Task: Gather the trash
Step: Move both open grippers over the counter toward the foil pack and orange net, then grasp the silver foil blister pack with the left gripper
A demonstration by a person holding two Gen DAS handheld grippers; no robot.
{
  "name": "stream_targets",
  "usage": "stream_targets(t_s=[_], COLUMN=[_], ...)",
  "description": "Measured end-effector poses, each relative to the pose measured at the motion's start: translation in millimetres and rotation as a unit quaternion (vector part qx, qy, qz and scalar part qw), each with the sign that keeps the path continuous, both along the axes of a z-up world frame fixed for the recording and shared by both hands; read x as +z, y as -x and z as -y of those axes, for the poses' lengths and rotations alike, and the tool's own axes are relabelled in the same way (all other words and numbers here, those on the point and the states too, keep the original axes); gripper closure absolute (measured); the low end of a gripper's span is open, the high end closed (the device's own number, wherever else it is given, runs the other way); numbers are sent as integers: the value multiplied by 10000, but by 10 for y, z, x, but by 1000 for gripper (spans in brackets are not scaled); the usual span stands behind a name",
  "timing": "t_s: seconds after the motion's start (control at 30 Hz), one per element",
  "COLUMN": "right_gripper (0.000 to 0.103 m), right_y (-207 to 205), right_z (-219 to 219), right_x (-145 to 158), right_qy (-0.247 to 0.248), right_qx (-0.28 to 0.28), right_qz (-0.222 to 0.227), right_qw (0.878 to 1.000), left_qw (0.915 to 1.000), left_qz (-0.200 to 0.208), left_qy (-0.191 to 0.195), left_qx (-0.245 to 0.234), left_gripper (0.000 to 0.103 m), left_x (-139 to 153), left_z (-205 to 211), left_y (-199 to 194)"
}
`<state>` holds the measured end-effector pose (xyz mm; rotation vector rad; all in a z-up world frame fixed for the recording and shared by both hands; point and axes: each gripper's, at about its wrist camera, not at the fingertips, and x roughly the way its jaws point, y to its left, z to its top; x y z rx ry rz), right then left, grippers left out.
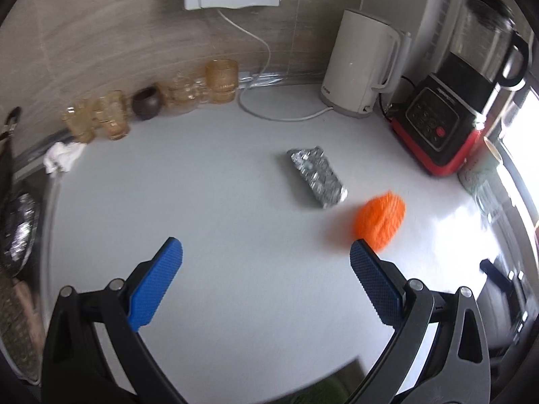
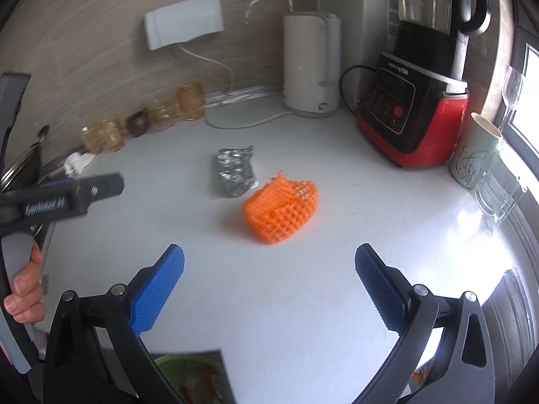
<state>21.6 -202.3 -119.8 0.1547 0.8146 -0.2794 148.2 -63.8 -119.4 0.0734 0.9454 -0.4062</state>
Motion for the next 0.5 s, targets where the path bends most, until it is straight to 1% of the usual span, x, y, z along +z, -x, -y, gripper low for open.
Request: stream_targets(t_s=[0.1, 0.2, 0.3, 0.43, 0.5], right_gripper=[2, 2, 2, 2, 2], right_y=[-176, -360, -513, -629, -658], right_z=[145, 301, 398, 457, 482], right_x=[-133, -293, -424, -511, -528], right_qy=[-55, -190, -204, -241, -255], right_qx=[-185, -359, -477, -528, -547], right_qz=[-71, -150, -229, -258, -230], right_qw=[9998, 9991, 9984, 9980, 9979], left_qw=[10000, 9997, 9991, 9974, 9967], left_qz=[-46, -236, -392, -661, -706], left_qy=[-27, -85, -119, -94, -123], left_qx=[42, 53, 126, 289, 372], left_gripper=[8, 8, 8, 8, 8], left_x=[-105, -271, -444, -700, -792], left_z=[232, 503, 706, 925, 1001], left_y=[-258, -522, -728, -999, -1084])
